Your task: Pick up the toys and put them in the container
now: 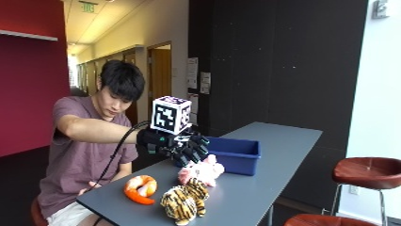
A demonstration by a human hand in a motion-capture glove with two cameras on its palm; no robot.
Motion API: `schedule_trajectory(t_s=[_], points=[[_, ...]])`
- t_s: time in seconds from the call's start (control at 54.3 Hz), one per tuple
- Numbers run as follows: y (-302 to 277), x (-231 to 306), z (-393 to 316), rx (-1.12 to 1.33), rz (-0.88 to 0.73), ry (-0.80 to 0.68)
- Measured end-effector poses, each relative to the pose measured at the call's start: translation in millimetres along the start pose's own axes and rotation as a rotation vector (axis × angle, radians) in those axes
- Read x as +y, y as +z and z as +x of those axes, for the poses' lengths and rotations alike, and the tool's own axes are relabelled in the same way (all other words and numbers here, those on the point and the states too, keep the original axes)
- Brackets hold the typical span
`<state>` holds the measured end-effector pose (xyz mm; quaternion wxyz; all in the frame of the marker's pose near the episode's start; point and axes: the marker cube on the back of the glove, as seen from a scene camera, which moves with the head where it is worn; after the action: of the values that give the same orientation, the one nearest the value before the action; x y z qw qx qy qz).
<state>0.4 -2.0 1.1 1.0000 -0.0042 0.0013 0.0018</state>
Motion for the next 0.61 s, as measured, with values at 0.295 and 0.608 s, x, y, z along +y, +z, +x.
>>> schedule_trajectory(t_s=[0.295,0.608], points=[[10.2,-7.2,-1.6,0.01,-0.042,-0.001],[21.0,-17.7,-4.6,-0.003,-0.076,-0.017]])
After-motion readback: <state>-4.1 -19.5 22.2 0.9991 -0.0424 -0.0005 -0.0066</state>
